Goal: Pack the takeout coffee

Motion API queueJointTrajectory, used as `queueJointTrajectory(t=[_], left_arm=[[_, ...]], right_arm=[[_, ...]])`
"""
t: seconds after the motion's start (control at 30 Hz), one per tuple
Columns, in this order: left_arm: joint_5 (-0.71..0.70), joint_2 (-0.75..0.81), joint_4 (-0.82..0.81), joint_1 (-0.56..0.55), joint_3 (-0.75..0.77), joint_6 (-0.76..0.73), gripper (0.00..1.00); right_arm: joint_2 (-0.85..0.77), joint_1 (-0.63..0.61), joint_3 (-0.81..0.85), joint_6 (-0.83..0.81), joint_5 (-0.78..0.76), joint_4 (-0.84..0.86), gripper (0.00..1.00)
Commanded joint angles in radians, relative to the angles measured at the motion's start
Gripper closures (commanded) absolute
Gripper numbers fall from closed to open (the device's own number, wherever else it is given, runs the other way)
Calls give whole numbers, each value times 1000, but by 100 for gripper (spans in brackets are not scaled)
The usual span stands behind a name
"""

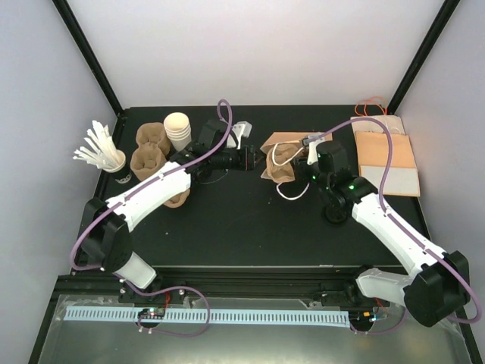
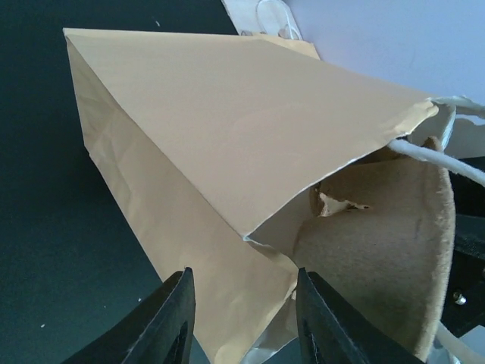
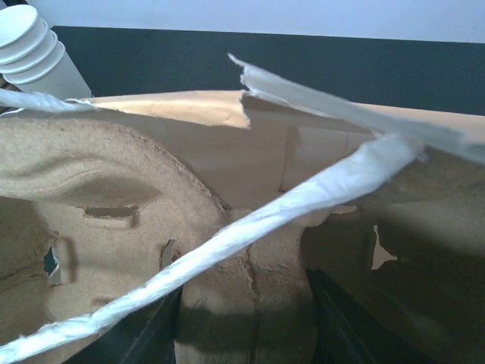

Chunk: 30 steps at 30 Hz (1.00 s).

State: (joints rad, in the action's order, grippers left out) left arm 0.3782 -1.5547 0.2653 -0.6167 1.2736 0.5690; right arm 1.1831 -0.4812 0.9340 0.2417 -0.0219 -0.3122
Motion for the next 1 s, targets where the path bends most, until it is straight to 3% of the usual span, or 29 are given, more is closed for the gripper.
queueJointTrajectory(t=[0.0,0.2,0.43,0.97], left_arm=[[23,38,-38,-2,-43,-6,60],[58,131,-106,-3,-165,-76,57],[67,136,-93,-6,-172,-226,49],[117,-33,-114,-20,-23,-375,54]], right_arm=[[-15,2,18,-6,27,21,60],[0,21,42,24,100,3,60],[10,30,64,36,104,-22,60],[13,32,78,40,92,-41,60]])
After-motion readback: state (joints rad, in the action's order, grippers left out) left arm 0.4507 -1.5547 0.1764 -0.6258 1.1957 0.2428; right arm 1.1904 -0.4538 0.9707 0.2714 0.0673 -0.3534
